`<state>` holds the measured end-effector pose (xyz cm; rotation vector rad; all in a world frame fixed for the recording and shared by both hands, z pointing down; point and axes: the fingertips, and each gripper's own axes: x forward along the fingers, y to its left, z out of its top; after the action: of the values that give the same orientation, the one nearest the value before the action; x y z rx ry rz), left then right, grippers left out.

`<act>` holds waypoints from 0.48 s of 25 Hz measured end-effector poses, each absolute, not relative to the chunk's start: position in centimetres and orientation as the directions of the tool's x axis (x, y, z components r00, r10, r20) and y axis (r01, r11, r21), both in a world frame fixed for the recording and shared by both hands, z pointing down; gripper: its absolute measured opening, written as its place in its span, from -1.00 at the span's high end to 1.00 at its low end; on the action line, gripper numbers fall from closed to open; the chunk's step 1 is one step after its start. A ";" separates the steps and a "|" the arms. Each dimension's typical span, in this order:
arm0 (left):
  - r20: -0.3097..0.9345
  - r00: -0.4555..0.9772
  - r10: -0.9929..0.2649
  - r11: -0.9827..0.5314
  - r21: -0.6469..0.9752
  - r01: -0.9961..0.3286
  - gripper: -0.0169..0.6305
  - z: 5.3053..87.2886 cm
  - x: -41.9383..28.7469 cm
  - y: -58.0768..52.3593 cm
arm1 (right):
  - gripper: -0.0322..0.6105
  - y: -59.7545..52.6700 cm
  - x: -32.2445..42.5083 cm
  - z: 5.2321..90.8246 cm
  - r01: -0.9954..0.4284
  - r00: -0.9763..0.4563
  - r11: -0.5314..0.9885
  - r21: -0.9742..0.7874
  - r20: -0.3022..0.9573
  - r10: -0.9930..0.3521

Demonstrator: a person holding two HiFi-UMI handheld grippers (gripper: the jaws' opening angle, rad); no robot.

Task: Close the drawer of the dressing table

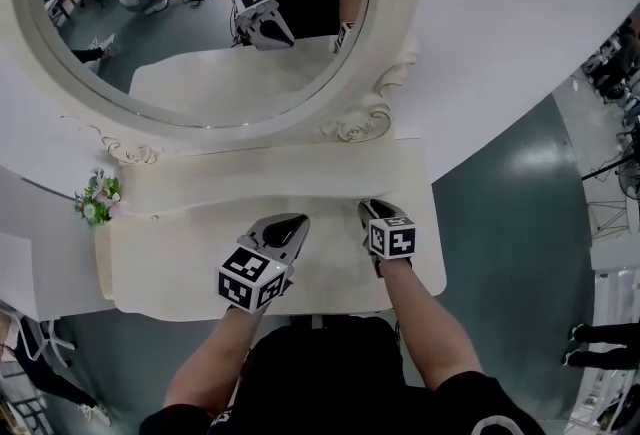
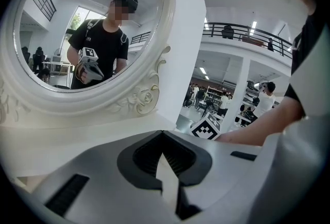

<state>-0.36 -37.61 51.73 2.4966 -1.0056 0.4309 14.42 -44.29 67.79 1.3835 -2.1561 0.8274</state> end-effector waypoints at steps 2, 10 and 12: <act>0.412 0.705 -0.577 -0.670 0.255 -0.697 0.93 51.1 -0.4 -37.1 | 0.52 -43.3 14.9 67.1 -0.924 -0.381 0.300 -0.238 0.647 -0.661; 0.374 0.759 -0.533 -0.741 0.227 -0.632 0.93 49.3 -1.6 -34.1 | 0.64 -37.5 15.7 62.6 -0.942 -0.336 0.246 -0.231 0.587 -0.736; 0.363 0.772 -0.521 -0.758 0.219 -0.615 0.93 48.9 -1.8 -33.4 | 0.67 -35.8 15.9 61.3 -0.946 -0.322 0.234 -0.224 0.570 -0.756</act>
<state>-1.78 -33.45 48.93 2.6403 -0.8731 0.4024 15.94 -35.85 61.30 1.5755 -2.1714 0.7732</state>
